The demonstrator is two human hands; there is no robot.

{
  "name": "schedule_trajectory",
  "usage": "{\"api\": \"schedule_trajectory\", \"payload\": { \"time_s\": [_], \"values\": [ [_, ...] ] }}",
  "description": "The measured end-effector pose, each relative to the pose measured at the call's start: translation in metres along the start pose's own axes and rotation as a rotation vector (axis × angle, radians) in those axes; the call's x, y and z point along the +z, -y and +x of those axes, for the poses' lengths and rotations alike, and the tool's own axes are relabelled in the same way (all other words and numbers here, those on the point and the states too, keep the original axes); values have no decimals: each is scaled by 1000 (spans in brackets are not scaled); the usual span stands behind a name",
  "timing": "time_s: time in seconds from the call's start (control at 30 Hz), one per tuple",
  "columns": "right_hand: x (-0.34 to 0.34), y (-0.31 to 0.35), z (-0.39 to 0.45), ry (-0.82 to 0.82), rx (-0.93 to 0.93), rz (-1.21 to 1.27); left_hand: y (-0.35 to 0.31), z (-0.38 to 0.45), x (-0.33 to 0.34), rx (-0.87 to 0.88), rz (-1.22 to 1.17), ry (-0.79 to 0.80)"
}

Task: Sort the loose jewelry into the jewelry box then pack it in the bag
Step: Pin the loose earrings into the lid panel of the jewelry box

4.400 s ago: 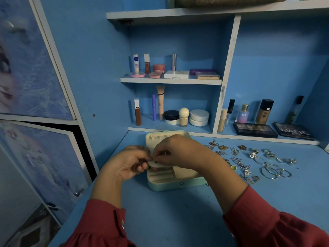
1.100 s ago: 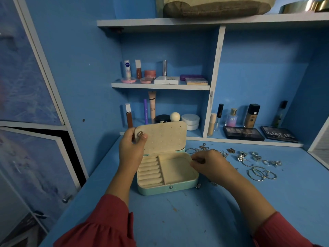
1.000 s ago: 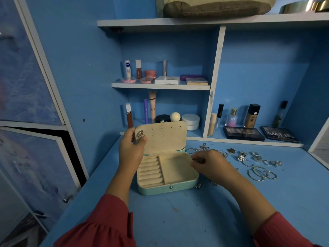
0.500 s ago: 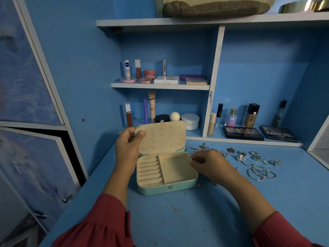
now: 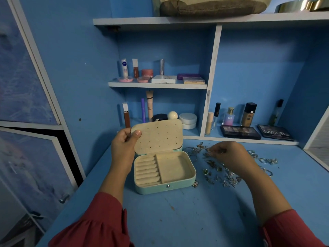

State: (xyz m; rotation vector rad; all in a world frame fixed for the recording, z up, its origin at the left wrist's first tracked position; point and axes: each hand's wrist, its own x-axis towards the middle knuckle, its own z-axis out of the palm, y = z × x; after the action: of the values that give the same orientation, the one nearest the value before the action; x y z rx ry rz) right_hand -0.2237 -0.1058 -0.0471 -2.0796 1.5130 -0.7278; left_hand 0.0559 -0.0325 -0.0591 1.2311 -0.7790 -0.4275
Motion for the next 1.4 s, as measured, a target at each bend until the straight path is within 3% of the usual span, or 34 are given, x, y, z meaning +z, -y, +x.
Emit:
{"api": "schedule_trajectory", "payload": {
  "time_s": [0.2,0.33,0.63,1.4],
  "values": [
    [-9,12,-10,388,-112,-81,5,3,-4,-85,-7,-5],
    [3,29,-19,503,-147,-241,10,3,-3,-154,8,5],
    [11,36,-23,439,-95,-323,14,5,-5,-189,102,54],
    [11,34,-21,316,-213,-547,16,8,-7,-198,134,52]
  ]
}}
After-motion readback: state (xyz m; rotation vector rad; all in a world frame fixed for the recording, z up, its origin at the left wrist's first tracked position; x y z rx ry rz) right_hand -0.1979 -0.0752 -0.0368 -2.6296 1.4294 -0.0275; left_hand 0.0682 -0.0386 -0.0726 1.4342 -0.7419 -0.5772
